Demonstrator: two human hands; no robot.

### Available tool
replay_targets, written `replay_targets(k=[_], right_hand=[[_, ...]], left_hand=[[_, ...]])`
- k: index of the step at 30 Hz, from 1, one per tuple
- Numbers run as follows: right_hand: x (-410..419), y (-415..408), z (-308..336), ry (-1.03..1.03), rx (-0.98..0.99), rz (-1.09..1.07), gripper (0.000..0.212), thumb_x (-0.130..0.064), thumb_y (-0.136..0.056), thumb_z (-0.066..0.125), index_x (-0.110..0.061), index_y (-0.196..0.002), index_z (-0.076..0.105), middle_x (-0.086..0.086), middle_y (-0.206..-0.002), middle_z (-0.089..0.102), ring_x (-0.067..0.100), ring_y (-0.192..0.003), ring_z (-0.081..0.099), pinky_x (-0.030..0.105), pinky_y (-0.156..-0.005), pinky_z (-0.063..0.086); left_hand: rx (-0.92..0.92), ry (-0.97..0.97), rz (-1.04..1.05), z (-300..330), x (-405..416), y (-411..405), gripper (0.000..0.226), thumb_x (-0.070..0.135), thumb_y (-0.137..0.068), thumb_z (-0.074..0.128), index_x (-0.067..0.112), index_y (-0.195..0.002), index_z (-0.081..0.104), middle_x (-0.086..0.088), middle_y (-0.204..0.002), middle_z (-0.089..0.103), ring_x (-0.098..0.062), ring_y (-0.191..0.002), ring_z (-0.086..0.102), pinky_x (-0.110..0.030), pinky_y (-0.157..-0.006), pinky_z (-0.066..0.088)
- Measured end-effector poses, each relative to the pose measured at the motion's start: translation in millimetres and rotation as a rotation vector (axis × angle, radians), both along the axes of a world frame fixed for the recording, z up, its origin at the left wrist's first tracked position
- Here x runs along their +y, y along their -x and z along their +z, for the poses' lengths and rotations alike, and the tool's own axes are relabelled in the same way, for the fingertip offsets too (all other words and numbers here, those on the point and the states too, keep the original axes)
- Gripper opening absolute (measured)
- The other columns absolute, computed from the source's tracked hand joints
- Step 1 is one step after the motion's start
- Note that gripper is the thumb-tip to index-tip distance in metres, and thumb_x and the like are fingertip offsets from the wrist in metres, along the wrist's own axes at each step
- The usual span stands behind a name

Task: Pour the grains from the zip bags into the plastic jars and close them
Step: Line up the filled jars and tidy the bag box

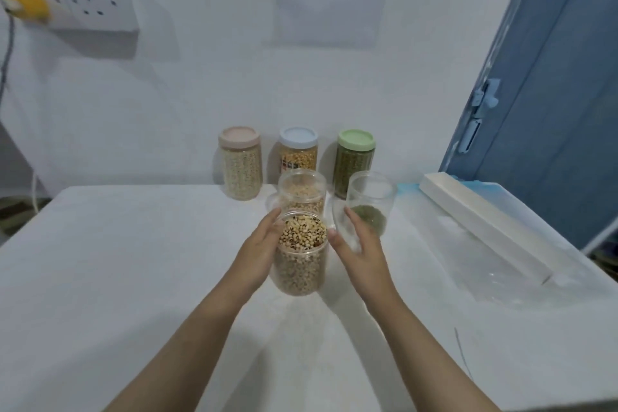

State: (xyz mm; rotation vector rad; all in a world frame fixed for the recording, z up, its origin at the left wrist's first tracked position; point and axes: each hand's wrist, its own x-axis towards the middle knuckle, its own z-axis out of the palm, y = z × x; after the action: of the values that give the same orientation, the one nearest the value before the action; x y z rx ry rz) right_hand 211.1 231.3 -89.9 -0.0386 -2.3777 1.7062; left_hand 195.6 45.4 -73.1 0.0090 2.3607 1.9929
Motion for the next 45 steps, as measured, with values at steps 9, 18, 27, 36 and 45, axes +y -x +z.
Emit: replay_targets(k=[9, 18, 27, 36, 45], right_hand=[[-38, 7, 9, -0.218, 0.076, 0.197, 0.096, -0.058, -0.070, 0.077, -0.054, -0.149, 0.023, -0.016, -0.155, 0.007, -0.004, -0.140, 0.009, 0.029, -0.115, 0.019], [-55, 17, 8, 0.327, -0.068, -0.003, 0.041, -0.025, -0.103, 0.050, -0.030, -0.143, 0.043, -0.003, -0.142, 0.050, 0.011, -0.125, 0.051, 0.034, -0.108, 0.043], [-47, 31, 19, 0.356, -0.169, 0.041, 0.030, -0.007, -0.101, 0.046, -0.017, -0.124, 0.061, 0.002, -0.107, 0.063, 0.008, -0.081, 0.056, 0.010, -0.049, 0.041], [-55, 36, 13, 0.359, -0.101, -0.053, 0.035, -0.003, -0.098, 0.046, -0.019, -0.124, 0.062, -0.001, -0.118, 0.062, 0.011, -0.102, 0.060, 0.026, -0.084, 0.053], [-48, 38, 3, 0.479, -0.157, -0.129, 0.008, -0.023, -0.098, 0.054, -0.016, -0.102, 0.055, 0.001, -0.091, 0.059, 0.014, -0.076, 0.055, 0.026, -0.056, 0.038]], left_hand=[[-0.010, -0.088, -0.040, 0, -16, 3, 0.043, 0.054, -0.100, 0.037, 0.037, -0.137, 0.051, 0.012, -0.138, 0.056, -0.009, -0.130, 0.049, -0.042, -0.114, 0.037], [-0.001, -0.095, -0.047, 3, -17, 2, 0.015, 0.027, -0.102, 0.052, 0.036, -0.110, 0.059, 0.014, -0.113, 0.067, 0.008, -0.097, 0.063, -0.013, -0.077, 0.050], [-0.017, -0.088, -0.015, 0, -14, 1, 0.022, 0.024, -0.102, 0.050, 0.023, -0.122, 0.059, 0.008, -0.115, 0.066, 0.002, -0.102, 0.061, -0.014, -0.078, 0.047], [-0.006, -0.049, -0.018, -10, -11, -2, 0.029, 0.023, -0.102, 0.047, 0.018, -0.130, 0.051, 0.009, -0.116, 0.061, 0.004, -0.100, 0.055, -0.004, -0.065, 0.042], [0.031, -0.090, 0.023, -17, -14, 0, 0.041, 0.043, -0.104, 0.035, 0.031, -0.143, 0.042, 0.008, -0.140, 0.051, -0.009, -0.127, 0.048, -0.029, -0.108, 0.041]])
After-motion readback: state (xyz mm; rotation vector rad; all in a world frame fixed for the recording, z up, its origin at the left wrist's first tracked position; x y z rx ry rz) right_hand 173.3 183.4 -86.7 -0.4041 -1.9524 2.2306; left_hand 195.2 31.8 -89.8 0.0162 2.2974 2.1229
